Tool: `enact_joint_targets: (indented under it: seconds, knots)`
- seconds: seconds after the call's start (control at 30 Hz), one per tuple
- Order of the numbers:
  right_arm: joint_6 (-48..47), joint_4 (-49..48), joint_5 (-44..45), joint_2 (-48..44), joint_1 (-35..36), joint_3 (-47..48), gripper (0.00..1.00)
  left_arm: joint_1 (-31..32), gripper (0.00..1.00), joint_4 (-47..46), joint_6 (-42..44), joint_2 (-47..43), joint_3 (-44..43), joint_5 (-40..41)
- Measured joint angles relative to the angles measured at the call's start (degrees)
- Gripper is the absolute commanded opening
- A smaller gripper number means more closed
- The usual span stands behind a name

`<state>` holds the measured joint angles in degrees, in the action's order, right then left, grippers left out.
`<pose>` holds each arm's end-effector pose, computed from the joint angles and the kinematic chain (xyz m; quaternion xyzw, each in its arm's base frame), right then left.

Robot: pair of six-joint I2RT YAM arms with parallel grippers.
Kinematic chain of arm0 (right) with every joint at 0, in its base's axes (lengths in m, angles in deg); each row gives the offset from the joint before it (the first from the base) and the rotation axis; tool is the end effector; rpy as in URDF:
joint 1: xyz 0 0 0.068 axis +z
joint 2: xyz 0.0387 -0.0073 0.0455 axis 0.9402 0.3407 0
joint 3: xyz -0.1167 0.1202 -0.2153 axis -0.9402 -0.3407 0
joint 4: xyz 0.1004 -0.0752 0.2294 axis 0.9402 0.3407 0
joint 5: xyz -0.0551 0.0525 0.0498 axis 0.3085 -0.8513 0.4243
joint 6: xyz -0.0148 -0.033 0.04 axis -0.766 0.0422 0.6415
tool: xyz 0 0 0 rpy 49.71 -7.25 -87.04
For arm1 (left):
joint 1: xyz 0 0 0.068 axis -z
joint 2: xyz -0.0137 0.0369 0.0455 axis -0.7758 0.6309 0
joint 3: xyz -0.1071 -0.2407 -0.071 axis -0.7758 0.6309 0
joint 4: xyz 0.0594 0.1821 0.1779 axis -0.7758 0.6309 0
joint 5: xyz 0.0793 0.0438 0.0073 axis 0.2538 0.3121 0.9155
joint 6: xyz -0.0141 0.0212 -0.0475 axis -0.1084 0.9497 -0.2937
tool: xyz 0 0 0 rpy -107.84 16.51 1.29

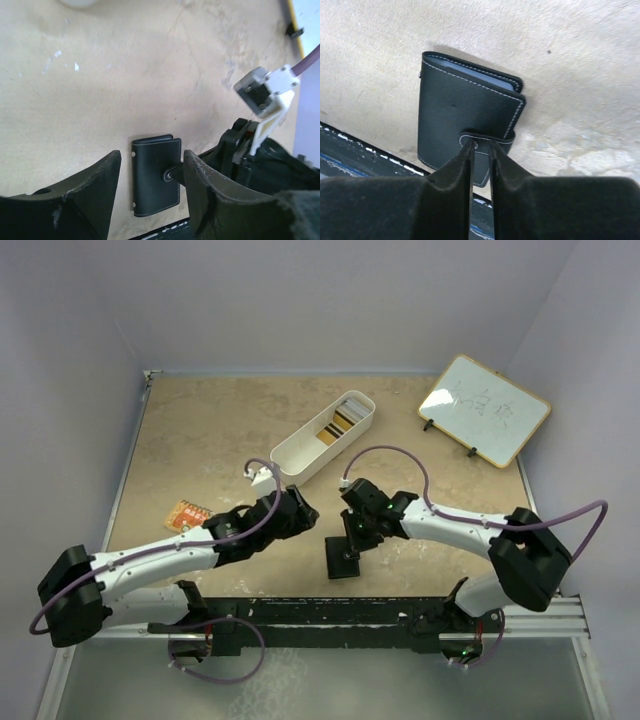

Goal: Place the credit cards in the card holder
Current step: Close the card holder at the center of the board, then reset both arms

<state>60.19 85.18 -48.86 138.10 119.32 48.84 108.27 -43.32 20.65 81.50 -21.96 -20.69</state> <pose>0.1788 0.2111 0.1797 -0.1195 0.9564 0.2036 0.1717 0.1398 -0.1933 0.2220 -0.1700 0.8763 -0.2903 0.3449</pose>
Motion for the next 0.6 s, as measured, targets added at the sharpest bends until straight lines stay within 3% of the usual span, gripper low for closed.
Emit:
enact_joint_targets:
  seconds: [0.17,0.27,0.37,0.6]
  knots:
    - [-0.22,4.07,3.58,-3.06,-0.07,2.89,0.44,0.00,0.60,10.82,3.58,-5.16,-8.57,6.40]
    - [-0.09,6.71,5.79,-7.23,-0.07,7.06,0.75,0.00,0.64,15.50,5.75,-7.96,-13.35,9.31]
    - [-0.22,7.56,8.00,-11.56,-0.07,11.04,0.98,0.00,0.67,19.56,7.72,-10.60,-17.46,11.50]
    - [-0.22,8.39,14.32,-20.90,-0.07,14.16,1.00,0.00,0.69,23.12,11.91,-17.46,-20.50,12.66]
